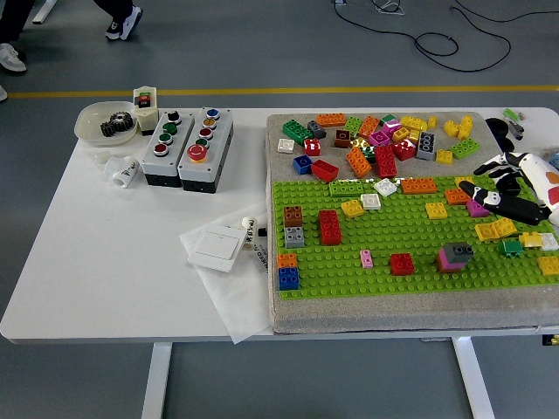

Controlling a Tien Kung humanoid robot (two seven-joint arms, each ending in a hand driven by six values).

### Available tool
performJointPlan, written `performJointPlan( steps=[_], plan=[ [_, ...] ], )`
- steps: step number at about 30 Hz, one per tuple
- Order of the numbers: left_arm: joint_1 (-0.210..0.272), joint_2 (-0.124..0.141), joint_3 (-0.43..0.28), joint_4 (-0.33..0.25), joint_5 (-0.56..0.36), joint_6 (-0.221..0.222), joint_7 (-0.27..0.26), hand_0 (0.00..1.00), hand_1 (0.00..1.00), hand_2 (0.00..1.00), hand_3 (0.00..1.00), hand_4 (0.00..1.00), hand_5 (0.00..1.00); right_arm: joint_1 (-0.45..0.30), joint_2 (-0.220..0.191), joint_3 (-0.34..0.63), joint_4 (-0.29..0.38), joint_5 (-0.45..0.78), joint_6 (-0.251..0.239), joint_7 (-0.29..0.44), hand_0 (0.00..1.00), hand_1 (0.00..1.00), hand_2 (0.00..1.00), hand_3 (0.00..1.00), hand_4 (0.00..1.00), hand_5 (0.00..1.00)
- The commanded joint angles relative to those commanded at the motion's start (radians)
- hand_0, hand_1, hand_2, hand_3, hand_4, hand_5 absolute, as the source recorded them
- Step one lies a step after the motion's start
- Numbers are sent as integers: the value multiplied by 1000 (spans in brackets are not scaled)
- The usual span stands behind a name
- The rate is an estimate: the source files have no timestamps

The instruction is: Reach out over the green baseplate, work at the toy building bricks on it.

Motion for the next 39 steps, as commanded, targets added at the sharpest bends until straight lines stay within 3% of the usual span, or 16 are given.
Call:
performJointPlan(
  steps=[7,8,13,14,20,21,28,31,39],
  plan=[
    [0,-2,-6,1,3,-1,0,725,734,783,610,648,626,0,1,-17,-1,205,12,78,684,675,720,585,911,764],
    [1,-1,-4,1,2,-1,0,725,734,783,611,647,624,-2,1,-17,0,244,21,106,748,728,771,731,995,859],
    [2,-1,-6,1,5,-3,0,725,734,783,611,647,624,-6,-1,-13,-1,459,63,184,748,728,771,731,995,859],
    [2,-1,-6,1,5,-3,-1,724,734,783,611,648,625,-7,-2,-14,-3,498,78,211,772,747,792,810,998,956],
    [4,-1,-4,1,2,-1,-2,724,734,783,611,648,625,-7,-2,-14,-16,744,119,282,772,747,792,810,998,956],
    [4,-1,-3,1,0,-1,-3,724,735,782,611,648,626,-6,-2,-15,-17,789,123,287,802,775,818,845,998,998],
    [4,-2,0,1,-6,0,-3,724,735,783,610,648,627,0,1,-22,-28,1073,125,299,811,782,821,844,998,998],
    [5,-2,3,1,-11,0,-4,724,735,783,610,648,627,0,5,-23,-40,1125,118,310,811,782,821,844,998,998],
    [10,-4,-2,0,-4,-1,-2,724,735,783,610,650,631,-14,25,8,-53,1123,105,314,809,782,820,841,998,998]
  ],
)
